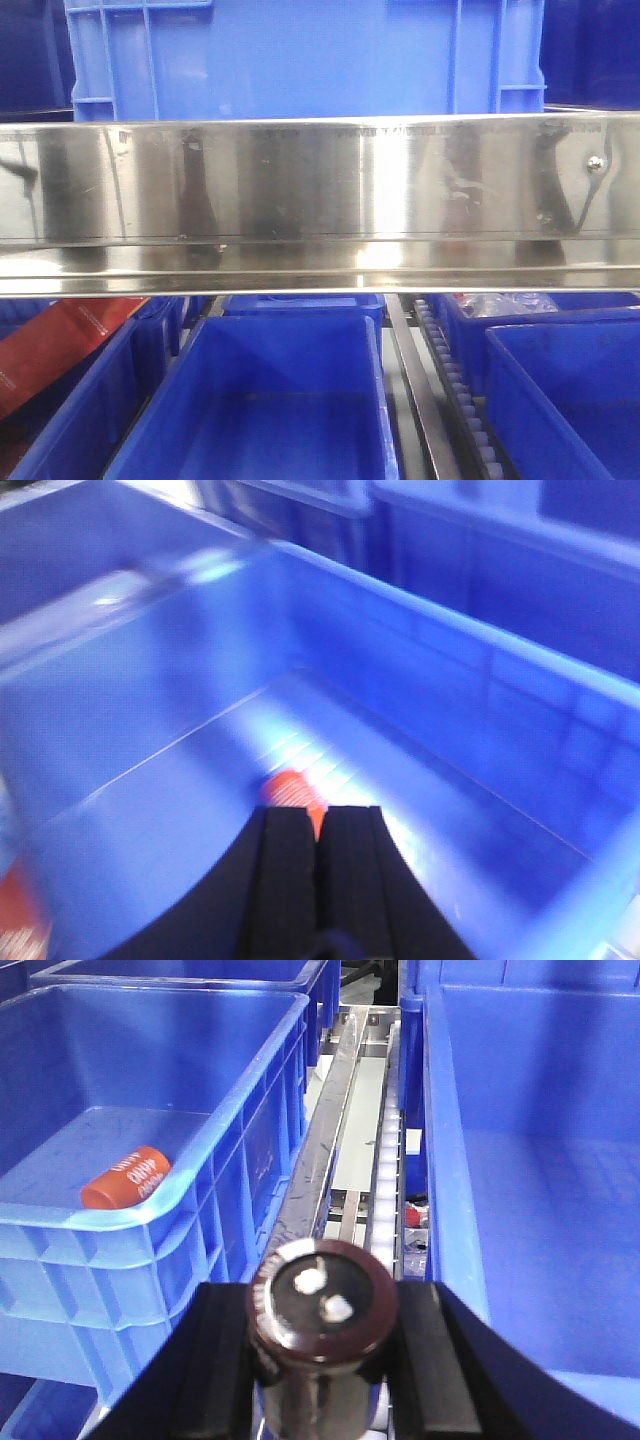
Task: Place cylindrical capacitor in blue bin on shelf
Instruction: 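Open the left gripper to drop the orange cylinder into the bin, then move the right gripper with the brown capacitor over the bin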
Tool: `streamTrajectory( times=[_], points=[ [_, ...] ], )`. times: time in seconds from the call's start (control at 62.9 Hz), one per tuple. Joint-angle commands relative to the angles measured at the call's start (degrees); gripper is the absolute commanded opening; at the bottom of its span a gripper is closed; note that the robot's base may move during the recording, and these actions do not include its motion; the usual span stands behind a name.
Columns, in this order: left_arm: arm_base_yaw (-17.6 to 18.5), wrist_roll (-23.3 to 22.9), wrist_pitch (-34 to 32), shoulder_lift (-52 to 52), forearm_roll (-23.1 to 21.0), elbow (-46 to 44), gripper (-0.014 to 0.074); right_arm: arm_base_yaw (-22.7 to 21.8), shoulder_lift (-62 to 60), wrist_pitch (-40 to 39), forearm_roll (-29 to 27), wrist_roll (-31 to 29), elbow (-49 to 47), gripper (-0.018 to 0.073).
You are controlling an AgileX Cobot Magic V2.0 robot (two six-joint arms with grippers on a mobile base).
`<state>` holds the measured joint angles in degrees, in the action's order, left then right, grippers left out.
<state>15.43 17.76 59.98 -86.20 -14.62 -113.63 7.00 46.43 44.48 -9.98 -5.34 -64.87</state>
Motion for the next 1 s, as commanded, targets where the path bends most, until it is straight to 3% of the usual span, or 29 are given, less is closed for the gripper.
streamTrajectory(
  times=[0.0,0.143,0.334,0.556,0.683,0.826,0.985],
  points=[
    [-1.73,-1.55,1.17,4.43,-0.15,3.14,-0.0111,0.08,-0.30,-1.35,0.16,-0.18,-0.34,-0.0162],
    [-3.81,-1.69,-3.31,13.99,-0.15,15.68,-0.0111,0.08,-0.30,-1.22,0.16,-0.18,-0.34,-0.0162],
    [-6.22,-1.92,-15.52,29.89,-0.15,36.78,-0.0111,0.08,-0.30,-1.11,0.16,-0.18,-0.34,-0.0162],
    [-7.82,-3.87,-24.86,45.74,-0.46,57.17,-0.0111,0.08,-0.30,-1.23,0.16,-0.18,-0.34,-0.0162],
    [-7.82,-3.87,-26.46,51.07,-0.46,62.42,-0.0111,0.08,-0.17,-2.13,0.16,-0.18,-0.34,-0.0162],
    [-7.82,-3.87,-23.93,52.35,-0.46,62.63,-0.0111,0.39,1.09,-2.55,0.16,-0.47,-2.72,-0.0162],
    [-7.82,-3.87,-21.74,52.35,-0.46,62.54,-0.0111,5.53,8.33,0.52,0.16,-3.08,-13.42,-0.0162]
  ],
)
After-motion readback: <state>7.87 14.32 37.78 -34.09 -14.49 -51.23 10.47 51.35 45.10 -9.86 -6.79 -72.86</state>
